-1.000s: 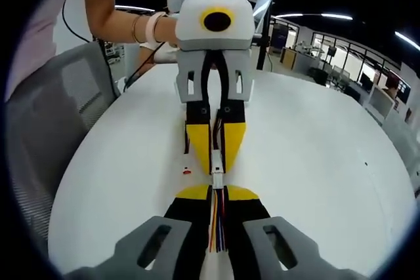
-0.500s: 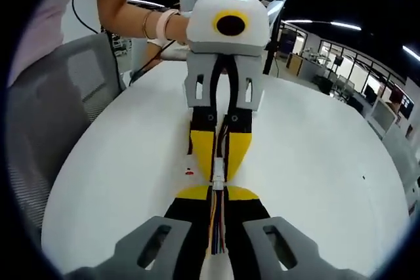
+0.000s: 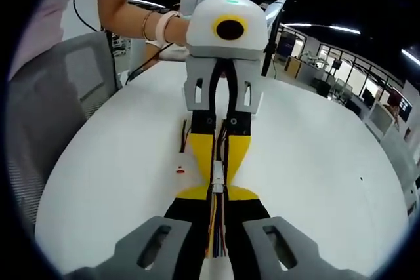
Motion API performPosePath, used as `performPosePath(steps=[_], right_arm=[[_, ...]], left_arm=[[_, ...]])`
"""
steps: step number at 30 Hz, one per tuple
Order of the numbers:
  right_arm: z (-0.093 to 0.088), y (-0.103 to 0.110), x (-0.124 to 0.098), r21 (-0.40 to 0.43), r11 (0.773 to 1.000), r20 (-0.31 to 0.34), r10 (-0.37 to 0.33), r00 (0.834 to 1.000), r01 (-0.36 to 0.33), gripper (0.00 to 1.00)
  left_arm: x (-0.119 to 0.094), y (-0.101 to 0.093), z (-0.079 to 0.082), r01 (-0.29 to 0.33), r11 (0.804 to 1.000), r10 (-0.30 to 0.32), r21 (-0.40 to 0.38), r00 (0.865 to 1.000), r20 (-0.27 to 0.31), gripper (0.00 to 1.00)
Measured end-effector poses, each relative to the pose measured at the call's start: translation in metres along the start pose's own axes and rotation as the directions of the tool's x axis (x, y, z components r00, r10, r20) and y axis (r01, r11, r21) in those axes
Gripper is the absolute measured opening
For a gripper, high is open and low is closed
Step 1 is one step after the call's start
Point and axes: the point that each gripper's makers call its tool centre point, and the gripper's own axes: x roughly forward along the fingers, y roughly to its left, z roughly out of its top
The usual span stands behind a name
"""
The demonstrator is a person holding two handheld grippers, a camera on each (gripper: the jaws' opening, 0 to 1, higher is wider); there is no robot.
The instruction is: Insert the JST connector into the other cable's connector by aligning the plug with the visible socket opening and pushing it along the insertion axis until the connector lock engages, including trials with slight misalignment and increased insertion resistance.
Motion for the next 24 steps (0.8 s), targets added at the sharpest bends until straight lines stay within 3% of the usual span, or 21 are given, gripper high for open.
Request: performPosePath(steps=[24], right_arm=[[-0.016, -0.007, 0.012, 0.034, 0.999, 0.003, 0.026, 1.0, -0.027, 0.04]], left_arm=[[0.005, -0.001, -0.017, 0.004, 0.998, -0.003, -0.067, 1.0, 0.008, 0.0]])
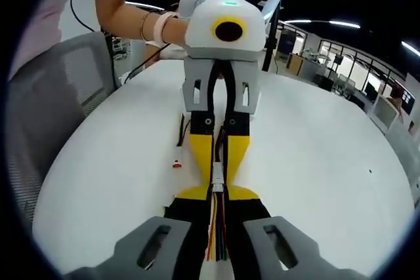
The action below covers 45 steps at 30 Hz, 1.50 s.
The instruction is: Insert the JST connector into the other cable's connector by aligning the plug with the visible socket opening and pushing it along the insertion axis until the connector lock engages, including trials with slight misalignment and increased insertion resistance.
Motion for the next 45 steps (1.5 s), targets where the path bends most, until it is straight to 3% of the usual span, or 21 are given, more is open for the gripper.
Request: performPosePath(steps=[20, 28, 45], right_arm=[[0.003, 0.004, 0.001, 0.037, 0.999, 0.015, 0.004, 1.0, -0.005, 0.04], [0.005, 0.005, 0.0, 0.045, 0.999, 0.024, -0.013, 1.0, 0.012, 0.12], [0.015, 0.004, -0.011, 0.087, 0.995, 0.072, -0.057, 0.996, 0.051, 0.13]], left_arm=[[-0.001, -0.002, -0.002, 0.004, 1.0, -0.004, -0.025, 1.0, -0.004, 0.03], [-0.004, 0.0, -0.003, -0.018, 1.0, 0.018, -0.012, 1.0, -0.022, 0.07], [-0.015, 0.0, 0.009, -0.052, 0.999, 0.052, -0.014, 0.999, 0.005, 0.14]])
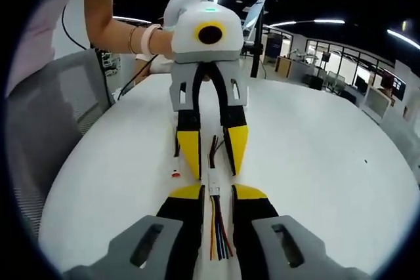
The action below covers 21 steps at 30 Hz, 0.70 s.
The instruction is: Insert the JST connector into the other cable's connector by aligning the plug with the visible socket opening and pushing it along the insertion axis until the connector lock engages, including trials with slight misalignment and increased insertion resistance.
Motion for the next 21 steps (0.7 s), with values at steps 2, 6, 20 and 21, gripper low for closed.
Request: performPosePath(steps=[2, 6, 20, 21], right_arm=[[0.001, 0.001, -0.002, 0.004, 1.0, 0.005, 0.0, 1.0, 0.0, 0.12], [0.004, 0.005, -0.007, 0.007, 1.0, 0.008, -0.006, 1.0, 0.006, 0.13], [0.013, 0.009, -0.022, 0.01, 0.999, 0.041, -0.042, 0.998, 0.042, 0.16], [0.017, 0.013, -0.023, 0.028, 0.999, 0.066, -0.027, 0.997, 0.026, 0.16]], left_arm=[[-0.001, -0.003, 0.004, 0.001, 1.0, -0.001, -0.013, 1.0, 0.012, 0.14], [-0.004, -0.007, 0.009, -0.007, 1.0, 0.008, -0.025, 1.0, 0.029, 0.15], [-0.021, -0.018, 0.011, -0.066, 0.995, 0.07, -0.078, 0.997, 0.044, 0.17], [-0.023, -0.019, 0.011, -0.071, 0.994, 0.074, -0.081, 0.996, 0.044, 0.17]])
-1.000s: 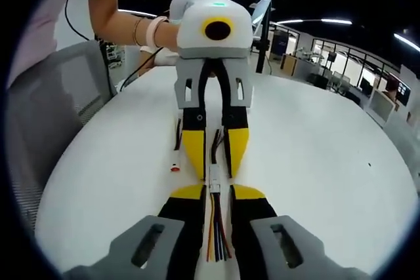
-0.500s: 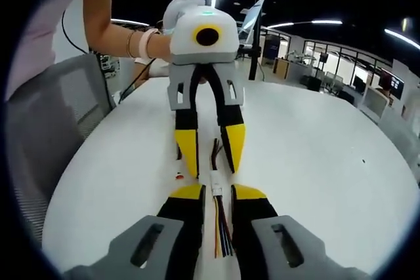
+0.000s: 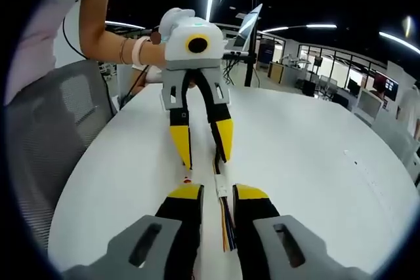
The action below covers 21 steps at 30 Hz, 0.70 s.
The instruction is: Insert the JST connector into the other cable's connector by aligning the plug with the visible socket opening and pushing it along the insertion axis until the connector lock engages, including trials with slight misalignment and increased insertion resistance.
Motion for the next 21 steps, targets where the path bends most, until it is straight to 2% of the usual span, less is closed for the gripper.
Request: performPosePath(steps=[6, 9, 12, 21], right_arm=[[0.005, 0.009, -0.004, 0.008, 1.0, 0.026, 0.011, 1.0, -0.011, 0.19], [0.009, 0.015, -0.005, 0.025, 0.999, 0.066, 0.035, 0.997, -0.037, 0.2], [0.005, 0.021, -0.006, 0.021, 0.999, 0.071, 0.043, 0.997, -0.045, 0.21], [-0.007, 0.027, -0.008, 0.039, 0.999, 0.094, 0.021, 0.995, -0.025, 0.19]], left_arm=[[-0.007, -0.008, 0.004, -0.012, 0.999, 0.013, -0.033, 1.0, 0.014, 0.18], [-0.008, -0.013, 0.003, -0.01, 0.999, 0.011, -0.042, 1.0, 0.028, 0.19], [-0.009, -0.017, 0.002, -0.007, 0.998, 0.01, -0.062, 0.999, 0.038, 0.19], [-0.016, -0.01, -0.014, -0.015, 0.995, 0.023, -0.099, 0.997, 0.079, 0.2]])
